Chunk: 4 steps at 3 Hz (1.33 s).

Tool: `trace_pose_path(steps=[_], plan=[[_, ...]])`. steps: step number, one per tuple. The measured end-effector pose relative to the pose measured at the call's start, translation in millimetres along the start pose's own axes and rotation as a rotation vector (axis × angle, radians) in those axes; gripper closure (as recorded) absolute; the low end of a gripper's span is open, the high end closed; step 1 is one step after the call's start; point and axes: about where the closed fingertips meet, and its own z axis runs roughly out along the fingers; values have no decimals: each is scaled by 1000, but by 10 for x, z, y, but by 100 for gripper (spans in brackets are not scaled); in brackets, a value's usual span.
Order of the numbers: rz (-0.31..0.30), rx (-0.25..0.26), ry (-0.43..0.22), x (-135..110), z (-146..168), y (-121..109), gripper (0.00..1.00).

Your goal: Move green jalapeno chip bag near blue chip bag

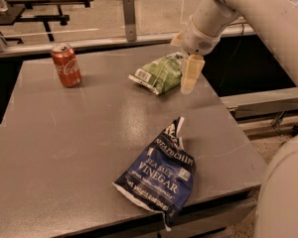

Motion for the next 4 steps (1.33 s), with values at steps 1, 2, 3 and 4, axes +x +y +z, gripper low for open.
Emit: trace_pose_path(steps=[1,2,3,4], plan=[[-40,-22,31,-47,233,-112,0],[-51,-47,54,-62,337,-177,15],[-54,-63,63,-67,332,-186,38],[-81,-78,39,-176,180,-87,70]])
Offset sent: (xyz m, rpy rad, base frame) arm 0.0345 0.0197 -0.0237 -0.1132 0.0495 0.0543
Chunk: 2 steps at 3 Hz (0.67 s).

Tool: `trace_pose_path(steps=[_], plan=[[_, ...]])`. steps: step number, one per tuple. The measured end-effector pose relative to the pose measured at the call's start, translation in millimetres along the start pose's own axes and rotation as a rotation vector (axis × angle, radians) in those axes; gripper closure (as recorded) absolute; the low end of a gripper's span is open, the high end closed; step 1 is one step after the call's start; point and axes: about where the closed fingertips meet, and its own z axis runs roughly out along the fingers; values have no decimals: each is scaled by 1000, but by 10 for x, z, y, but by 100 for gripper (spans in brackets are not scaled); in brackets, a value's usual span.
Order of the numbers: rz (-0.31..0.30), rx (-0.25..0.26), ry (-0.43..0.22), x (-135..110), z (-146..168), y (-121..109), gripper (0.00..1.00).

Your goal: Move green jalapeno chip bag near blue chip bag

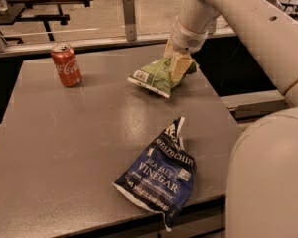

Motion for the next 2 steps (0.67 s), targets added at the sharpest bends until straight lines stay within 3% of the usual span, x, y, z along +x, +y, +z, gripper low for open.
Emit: trace_pose_path(steps=[1,2], plan=[[-35,-19,-50,-188,-153,151,99],[-82,-61,-139,-492,-382,419,100]])
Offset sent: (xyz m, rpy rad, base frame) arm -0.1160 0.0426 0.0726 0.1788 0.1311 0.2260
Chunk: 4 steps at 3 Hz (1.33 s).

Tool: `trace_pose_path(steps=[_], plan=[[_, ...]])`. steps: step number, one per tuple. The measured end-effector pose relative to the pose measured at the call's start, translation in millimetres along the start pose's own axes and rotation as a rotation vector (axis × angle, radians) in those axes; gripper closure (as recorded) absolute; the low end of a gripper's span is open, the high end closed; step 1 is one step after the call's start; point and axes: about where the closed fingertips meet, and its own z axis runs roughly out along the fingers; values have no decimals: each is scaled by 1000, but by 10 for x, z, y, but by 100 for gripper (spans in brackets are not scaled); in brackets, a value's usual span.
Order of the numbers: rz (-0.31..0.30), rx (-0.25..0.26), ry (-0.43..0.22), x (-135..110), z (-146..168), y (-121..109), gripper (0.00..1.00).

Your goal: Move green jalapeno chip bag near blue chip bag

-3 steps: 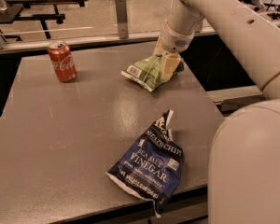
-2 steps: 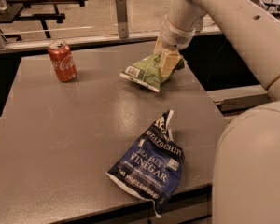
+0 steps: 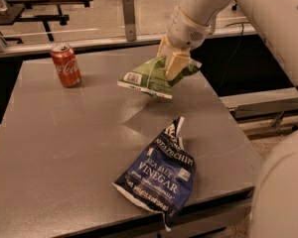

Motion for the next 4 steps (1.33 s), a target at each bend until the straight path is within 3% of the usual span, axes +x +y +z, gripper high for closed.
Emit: trace_pose_path(steps=[1,2,3,4], plan=[[-51,-67,-81,-350,-94,301,100],[-91,-151,-120,-652,-103,694,77],[-96,-191,-119,-723,-57,871,55],[-114,-215,-117,-796,-27,1014,24]])
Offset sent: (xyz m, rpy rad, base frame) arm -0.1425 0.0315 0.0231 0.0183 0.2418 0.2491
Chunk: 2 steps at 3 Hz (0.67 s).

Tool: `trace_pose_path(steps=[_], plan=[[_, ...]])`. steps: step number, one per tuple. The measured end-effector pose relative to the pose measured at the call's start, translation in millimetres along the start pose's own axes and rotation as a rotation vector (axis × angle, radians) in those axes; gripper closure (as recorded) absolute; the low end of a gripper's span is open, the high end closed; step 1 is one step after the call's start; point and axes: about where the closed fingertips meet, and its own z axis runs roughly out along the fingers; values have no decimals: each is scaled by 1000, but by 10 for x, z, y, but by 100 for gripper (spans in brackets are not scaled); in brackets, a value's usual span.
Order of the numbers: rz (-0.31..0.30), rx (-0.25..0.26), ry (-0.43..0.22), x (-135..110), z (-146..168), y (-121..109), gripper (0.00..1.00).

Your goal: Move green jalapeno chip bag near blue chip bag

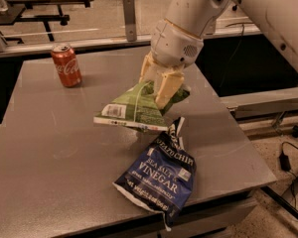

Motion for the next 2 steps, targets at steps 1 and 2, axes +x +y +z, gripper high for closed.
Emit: trace_pose_path(steps=[1,2], plan=[[-1,37,-6,-18,-2,-104,1],[-2,53,-8,-30,-1,-148,0]])
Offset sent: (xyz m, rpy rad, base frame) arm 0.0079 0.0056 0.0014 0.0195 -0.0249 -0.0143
